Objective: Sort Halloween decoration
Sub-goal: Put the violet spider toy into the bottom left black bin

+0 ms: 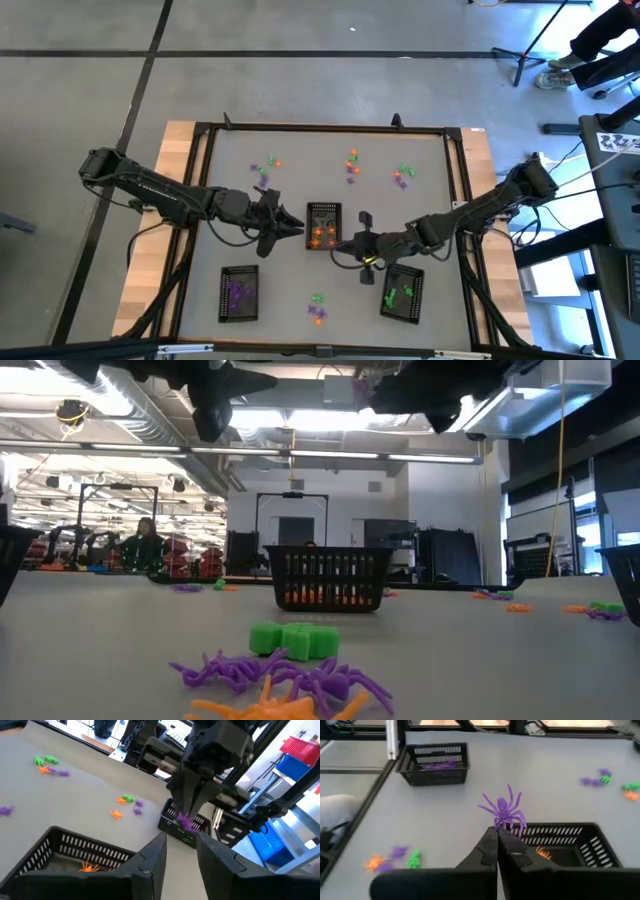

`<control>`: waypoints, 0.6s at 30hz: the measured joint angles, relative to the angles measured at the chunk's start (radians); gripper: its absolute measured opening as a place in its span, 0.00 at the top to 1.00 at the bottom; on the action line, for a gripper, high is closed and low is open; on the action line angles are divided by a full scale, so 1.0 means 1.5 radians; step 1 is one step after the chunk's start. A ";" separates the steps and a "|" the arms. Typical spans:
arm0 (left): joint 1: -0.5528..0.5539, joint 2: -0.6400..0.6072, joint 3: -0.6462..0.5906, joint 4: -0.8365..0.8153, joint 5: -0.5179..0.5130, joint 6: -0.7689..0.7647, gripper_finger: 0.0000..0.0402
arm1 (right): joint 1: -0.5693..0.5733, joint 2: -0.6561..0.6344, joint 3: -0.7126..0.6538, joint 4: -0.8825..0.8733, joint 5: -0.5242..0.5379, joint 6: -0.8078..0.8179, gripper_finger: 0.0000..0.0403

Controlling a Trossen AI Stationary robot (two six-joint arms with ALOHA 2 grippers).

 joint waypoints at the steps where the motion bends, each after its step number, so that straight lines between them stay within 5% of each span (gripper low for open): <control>1: 0.000 0.000 0.000 0.001 0.000 -0.006 0.75 | 0.000 0.009 0.000 0.016 0.001 -0.009 1.00; 18: 0.009 0.000 0.000 0.020 -0.037 -0.044 0.75 | -0.106 0.062 0.000 0.220 0.030 -0.161 1.00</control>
